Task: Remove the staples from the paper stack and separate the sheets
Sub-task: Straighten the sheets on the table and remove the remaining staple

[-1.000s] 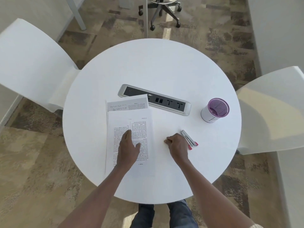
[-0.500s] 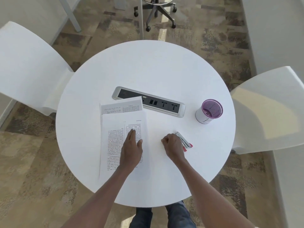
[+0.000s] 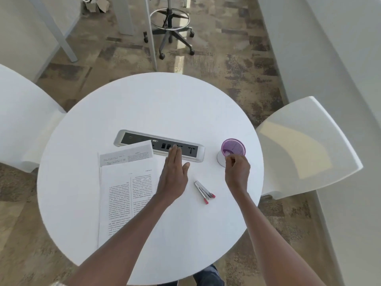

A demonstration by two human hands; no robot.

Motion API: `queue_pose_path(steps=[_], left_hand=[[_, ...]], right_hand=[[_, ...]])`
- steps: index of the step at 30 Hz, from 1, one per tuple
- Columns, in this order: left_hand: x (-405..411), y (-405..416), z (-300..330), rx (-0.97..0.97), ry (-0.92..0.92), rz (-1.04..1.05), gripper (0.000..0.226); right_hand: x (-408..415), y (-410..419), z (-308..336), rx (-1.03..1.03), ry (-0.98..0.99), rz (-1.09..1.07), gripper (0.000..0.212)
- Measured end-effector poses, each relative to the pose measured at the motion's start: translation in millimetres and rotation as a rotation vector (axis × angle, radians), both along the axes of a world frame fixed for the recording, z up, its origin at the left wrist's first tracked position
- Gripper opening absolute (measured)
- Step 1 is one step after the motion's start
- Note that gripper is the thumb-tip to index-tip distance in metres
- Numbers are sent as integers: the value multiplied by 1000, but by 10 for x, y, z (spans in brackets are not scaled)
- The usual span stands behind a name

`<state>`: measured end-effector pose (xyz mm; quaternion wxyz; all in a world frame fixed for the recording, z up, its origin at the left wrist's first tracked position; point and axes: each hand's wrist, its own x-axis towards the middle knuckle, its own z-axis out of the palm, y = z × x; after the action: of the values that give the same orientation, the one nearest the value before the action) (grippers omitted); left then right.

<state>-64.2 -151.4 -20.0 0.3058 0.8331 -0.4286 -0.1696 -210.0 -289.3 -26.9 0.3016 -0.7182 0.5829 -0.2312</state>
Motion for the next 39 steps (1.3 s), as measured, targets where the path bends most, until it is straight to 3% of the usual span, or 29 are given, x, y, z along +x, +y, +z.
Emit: queue_pose_path(steps=[10, 23, 33, 39], left_hand=[[-158, -409, 52, 12, 6, -33, 62], [-222, -507, -48, 11, 46, -12, 59], [-93, -199, -57, 47, 94, 49, 58], [220, 410, -190, 82, 150, 275, 48]], right_hand=[[-211, -669, 20, -36, 135, 34, 16], [-279, -716, -46, -69, 64, 77, 21], [-112, -297, -49, -204, 55, 165, 27], [223, 374, -211, -71, 50, 319, 31]])
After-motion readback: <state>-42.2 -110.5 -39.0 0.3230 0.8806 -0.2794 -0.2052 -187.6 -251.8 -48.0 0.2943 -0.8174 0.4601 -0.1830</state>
